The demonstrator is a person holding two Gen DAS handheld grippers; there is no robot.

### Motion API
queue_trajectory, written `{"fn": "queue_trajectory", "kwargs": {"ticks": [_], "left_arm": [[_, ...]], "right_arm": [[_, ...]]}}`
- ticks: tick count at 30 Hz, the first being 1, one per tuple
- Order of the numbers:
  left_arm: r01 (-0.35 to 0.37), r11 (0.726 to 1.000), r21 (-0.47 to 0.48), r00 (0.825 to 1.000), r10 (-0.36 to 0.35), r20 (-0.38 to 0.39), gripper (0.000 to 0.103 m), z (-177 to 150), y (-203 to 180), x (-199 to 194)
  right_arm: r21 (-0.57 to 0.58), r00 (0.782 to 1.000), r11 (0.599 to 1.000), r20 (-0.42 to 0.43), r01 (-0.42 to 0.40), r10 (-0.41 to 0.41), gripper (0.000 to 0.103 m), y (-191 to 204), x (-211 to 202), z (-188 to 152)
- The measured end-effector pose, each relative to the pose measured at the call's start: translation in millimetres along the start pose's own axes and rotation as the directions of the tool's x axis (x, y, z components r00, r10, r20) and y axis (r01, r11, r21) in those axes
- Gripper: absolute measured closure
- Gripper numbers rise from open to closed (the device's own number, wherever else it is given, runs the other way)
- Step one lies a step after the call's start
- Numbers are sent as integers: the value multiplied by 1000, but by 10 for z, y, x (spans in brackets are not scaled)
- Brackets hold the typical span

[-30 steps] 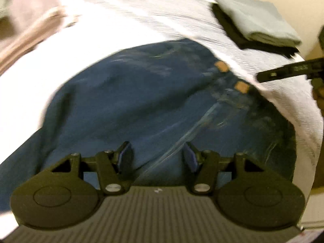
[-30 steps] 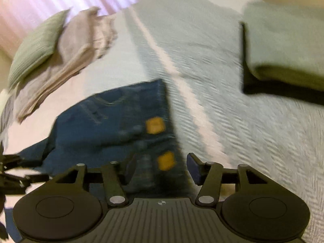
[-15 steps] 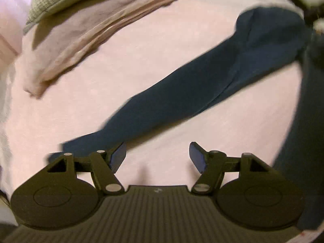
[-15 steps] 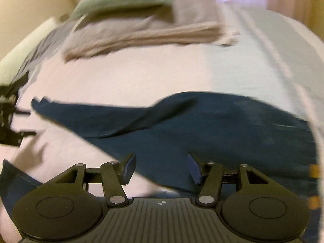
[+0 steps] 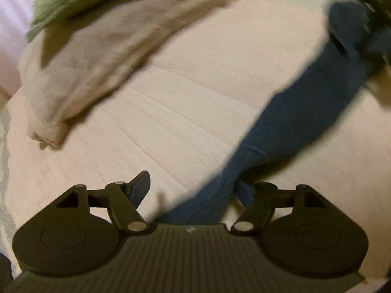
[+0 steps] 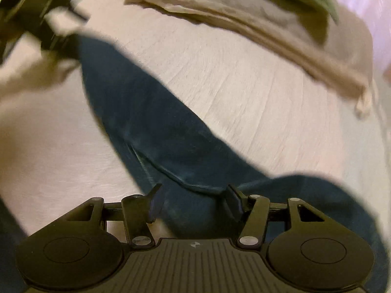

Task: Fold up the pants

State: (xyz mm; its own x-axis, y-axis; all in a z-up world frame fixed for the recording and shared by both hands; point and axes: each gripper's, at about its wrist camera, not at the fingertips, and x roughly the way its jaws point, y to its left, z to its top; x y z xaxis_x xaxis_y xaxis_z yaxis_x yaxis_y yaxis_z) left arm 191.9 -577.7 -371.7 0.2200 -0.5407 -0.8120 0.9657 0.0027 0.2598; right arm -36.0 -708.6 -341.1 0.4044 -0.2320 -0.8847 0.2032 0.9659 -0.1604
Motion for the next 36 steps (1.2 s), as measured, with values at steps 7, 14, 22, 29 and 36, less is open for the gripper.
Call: {"fn": "queue_trajectory", "kwargs": {"ticks": [7, 14, 22, 29, 36], "left_arm": [[-82, 976, -200, 996, 90, 30, 35, 279, 498, -60], [-33, 999, -32, 999, 33, -7, 31, -75, -19, -358], [-110, 940, 323, 994, 108, 26, 31, -197, -734, -12], [-172, 862, 477, 984, 169, 49, 43, -52, -695, 248], [-141, 871, 470, 988, 155, 9, 101, 63, -451, 125]], "right_arm": [[-345, 999, 937, 12, 47, -45, 50, 138, 242, 36], [-534, 999, 845, 20, 39, -34, 95, 157, 542, -4], [-118, 988, 993, 152, 20, -2, 103, -597, 94, 533], [-38, 990, 999, 140, 19, -13, 103, -831, 163, 654], [5, 988, 1000, 152, 9, -9, 103, -719, -47, 488]]}}
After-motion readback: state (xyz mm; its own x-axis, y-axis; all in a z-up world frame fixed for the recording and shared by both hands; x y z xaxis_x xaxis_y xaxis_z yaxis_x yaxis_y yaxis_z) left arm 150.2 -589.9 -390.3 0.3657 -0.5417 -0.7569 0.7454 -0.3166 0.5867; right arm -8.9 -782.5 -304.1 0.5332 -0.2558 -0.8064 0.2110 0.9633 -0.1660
